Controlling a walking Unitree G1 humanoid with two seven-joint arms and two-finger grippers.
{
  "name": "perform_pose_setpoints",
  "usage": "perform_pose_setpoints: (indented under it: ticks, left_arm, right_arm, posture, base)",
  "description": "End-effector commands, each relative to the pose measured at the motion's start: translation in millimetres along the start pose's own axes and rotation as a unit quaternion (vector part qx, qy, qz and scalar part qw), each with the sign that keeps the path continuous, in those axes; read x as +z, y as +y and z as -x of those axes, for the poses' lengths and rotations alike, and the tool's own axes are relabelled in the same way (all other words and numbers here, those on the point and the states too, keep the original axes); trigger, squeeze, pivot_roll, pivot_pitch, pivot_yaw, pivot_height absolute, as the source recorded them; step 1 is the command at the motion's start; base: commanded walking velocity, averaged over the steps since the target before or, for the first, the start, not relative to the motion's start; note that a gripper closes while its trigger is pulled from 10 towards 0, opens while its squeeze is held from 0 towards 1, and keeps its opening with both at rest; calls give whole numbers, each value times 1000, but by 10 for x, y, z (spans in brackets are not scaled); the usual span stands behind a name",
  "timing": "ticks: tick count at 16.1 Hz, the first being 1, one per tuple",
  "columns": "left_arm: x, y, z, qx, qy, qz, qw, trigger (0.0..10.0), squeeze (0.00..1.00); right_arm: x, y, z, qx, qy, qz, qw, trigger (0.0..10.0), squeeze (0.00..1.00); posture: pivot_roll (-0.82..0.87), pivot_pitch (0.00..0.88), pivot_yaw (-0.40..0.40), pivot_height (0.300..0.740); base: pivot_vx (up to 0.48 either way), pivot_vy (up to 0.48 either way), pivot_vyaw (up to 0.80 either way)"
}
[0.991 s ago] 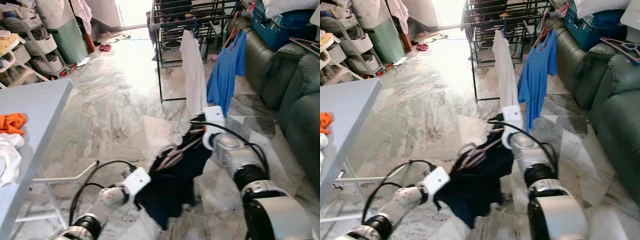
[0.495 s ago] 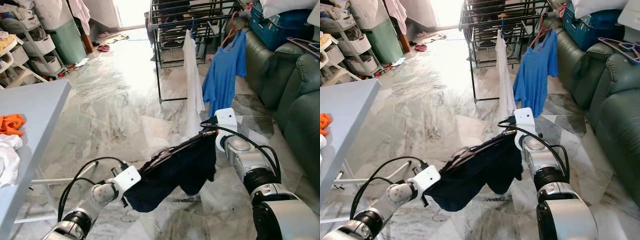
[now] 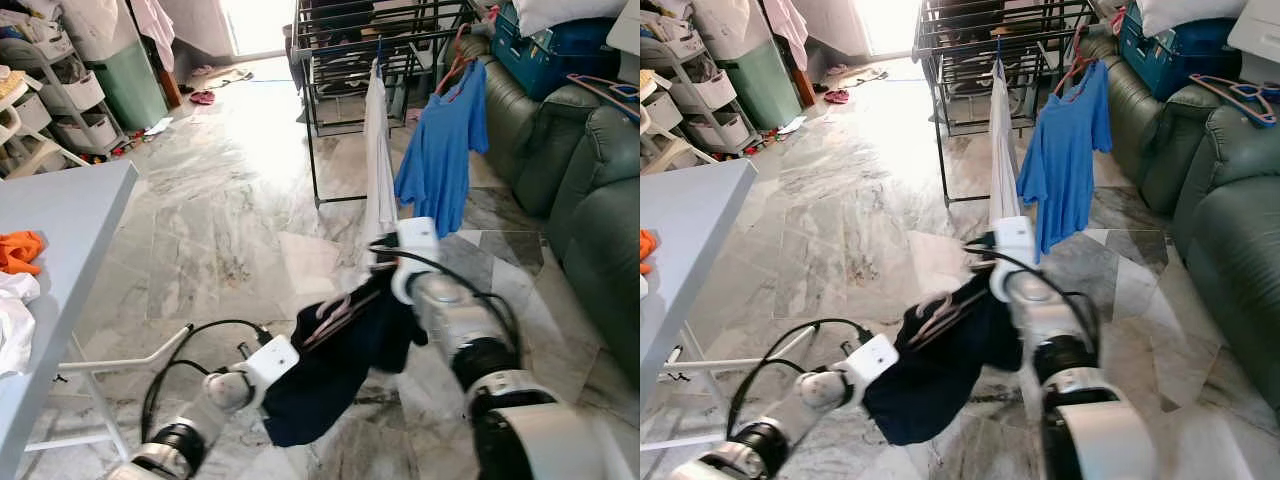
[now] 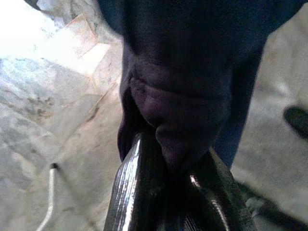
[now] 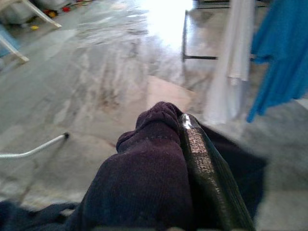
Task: Hang hanger
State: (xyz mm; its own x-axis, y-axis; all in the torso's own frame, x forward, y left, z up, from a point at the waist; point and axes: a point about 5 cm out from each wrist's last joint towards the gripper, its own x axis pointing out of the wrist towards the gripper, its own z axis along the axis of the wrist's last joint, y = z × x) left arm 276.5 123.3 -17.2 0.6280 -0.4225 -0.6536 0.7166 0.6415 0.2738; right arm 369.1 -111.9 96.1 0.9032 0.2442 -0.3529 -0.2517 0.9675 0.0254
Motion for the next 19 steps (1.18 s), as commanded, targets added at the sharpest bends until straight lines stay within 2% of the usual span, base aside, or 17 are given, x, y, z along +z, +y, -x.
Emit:
perform_pose_setpoints:
  ticks: [1,2,3,5,6,7,10,11,12,13,15,16,19]
  left_arm:
    - [16,113,19,37,-6,29,999,4980,0]
    - [56,144,11,59,-15,53,997,8627,0]
    - [75,158,6,69,-20,75,995,10000,0]
    - [82,172,5,79,-23,101,991,10000,0]
    - [84,179,5,79,-24,109,991,10000,0]
    - [87,177,4,77,-26,119,990,10000,0]
    - [171,134,-26,55,-42,128,989,10000,0]
    - [195,121,-34,50,-48,131,989,10000,0]
    - [227,101,-44,41,-56,133,989,10000,0]
    - [251,79,-48,29,-63,129,989,10000,0]
    - [230,60,-40,17,-63,115,991,10000,0]
    - [199,70,-27,15,-61,115,991,10000,0]
    - [134,117,2,18,-50,108,993,10000,0]
  right_arm:
    - [97,97,-17,17,-11,-3,1000,0,0]
    - [64,154,-19,25,-6,-10,1000,0,0]
    - [39,194,-18,31,-3,-11,999,0,0]
    - [-7,217,-9,33,3,-8,999,0,0]
    - [-29,225,-6,34,8,-24,999,0,0]
    - [-47,284,-8,47,12,-28,998,0,0]
    - [-127,449,-3,80,18,-3,997,0,0]
    - [-143,451,3,83,17,4,996,1843,0]
    - [-165,440,17,96,16,22,995,10000,365]
    - [-186,382,41,103,7,89,991,10000,1000]
    - [-136,258,70,91,-20,183,979,10000,1000]
    - [-100,193,96,102,-28,232,967,10000,1000]
    - [-36,149,193,169,-49,293,940,10000,1000]
  posture:
    - [-196,0,113,740]
    - [-194,0,111,740]
    - [-193,0,110,740]
    - [-191,0,110,740]
    - [-192,0,109,740]
    - [-196,0,112,740]
    - [-197,0,113,740]
    - [-196,0,112,740]
    - [-195,0,112,740]
    - [-195,0,112,740]
    - [-195,0,114,740]
    - [-198,0,117,740]
    - [-204,0,122,740]
  base:
    - [0,0,0]
    - [0,0,0]
    - [0,0,0]
    - [0,0,0]
    - [0,0,0]
    - [0,0,0]
    - [0,0,0]
    - [0,0,0]
    - [0,0,0]
    - [0,0,0]
    - [0,0,0]
    - [0,0,0]
    - [0,0,0]
